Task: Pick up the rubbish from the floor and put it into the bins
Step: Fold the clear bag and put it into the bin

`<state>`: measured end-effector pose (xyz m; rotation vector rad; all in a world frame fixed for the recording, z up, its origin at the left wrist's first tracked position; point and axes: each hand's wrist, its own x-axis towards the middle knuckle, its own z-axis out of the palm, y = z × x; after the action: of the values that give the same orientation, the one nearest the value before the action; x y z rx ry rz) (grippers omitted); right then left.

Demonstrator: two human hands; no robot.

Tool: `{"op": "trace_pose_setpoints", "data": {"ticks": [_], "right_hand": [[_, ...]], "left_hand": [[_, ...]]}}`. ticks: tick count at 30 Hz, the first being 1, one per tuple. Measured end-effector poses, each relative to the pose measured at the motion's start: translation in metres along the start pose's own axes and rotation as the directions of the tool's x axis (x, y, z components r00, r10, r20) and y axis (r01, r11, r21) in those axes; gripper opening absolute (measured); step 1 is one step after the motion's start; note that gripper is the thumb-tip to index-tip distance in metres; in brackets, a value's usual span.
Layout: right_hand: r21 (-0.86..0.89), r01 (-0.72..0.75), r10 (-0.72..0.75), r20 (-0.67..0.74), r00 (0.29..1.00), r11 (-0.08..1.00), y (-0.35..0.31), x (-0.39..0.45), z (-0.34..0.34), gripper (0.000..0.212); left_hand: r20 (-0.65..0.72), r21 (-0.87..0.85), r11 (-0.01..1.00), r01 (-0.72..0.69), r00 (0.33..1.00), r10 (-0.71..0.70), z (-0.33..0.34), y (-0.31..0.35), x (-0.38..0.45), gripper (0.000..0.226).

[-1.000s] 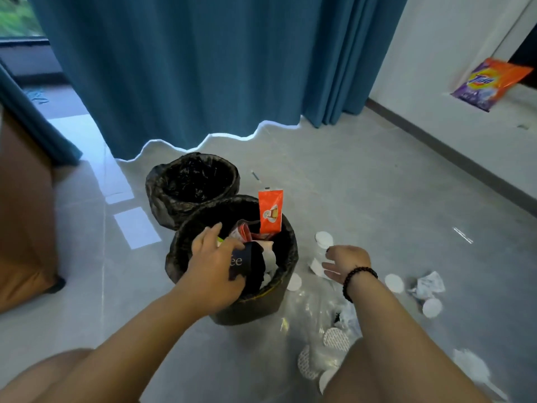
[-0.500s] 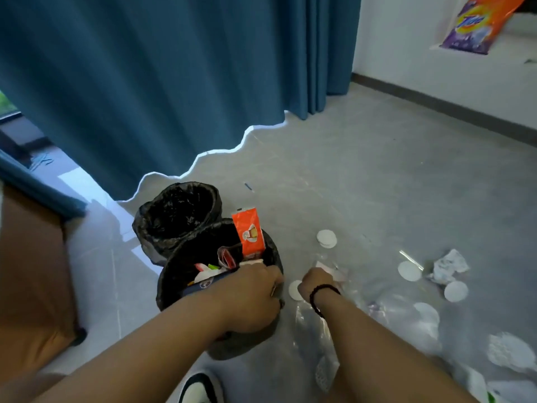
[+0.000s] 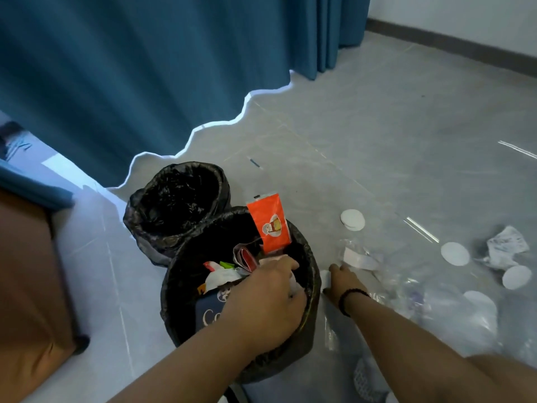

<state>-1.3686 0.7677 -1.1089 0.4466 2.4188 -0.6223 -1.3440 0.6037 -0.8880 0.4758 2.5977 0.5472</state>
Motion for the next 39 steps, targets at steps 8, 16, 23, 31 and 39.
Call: {"op": "trace_pose_setpoints", "data": {"ticks": [8, 16, 23, 31, 39], "right_hand": [[-0.019, 0.014, -0.015, -0.073, 0.997, 1.0, -0.005, 0.034, 0.014, 0.052], [0.323, 0.021, 0.004, -0.076, 0.997, 0.946, 0.009, 0.058, -0.009, 0.031], [0.778, 0.085, 0.388, -0.401, 0.83, 0.622, 0.03, 0.097, -0.065, 0.03], [0.707, -0.09, 0.392, -0.277, 0.877, 0.701, 0.031, 0.143, -0.078, 0.073], [0.438, -0.191, 0.3, -0.193, 0.934, 0.878, 0.03, 0.124, -0.062, 0.068]], "left_hand": [[-0.322, 0.001, 0.996, 0.086, 0.943, -0.081, 0.063, 0.008, 0.031, 0.052], [-0.377, 0.069, 0.992, 0.105, 0.923, -0.072, 0.082, -0.001, 0.039, 0.027], [-0.372, 0.032, 0.994, 0.107, 0.924, -0.087, 0.084, -0.006, 0.043, 0.038], [-0.462, 0.044, 0.998, 0.049, 0.887, -0.023, 0.089, -0.016, 0.058, 0.034], [-0.451, 0.041, 0.996, 0.079, 0.891, -0.052, 0.096, -0.021, 0.056, 0.035]]}}
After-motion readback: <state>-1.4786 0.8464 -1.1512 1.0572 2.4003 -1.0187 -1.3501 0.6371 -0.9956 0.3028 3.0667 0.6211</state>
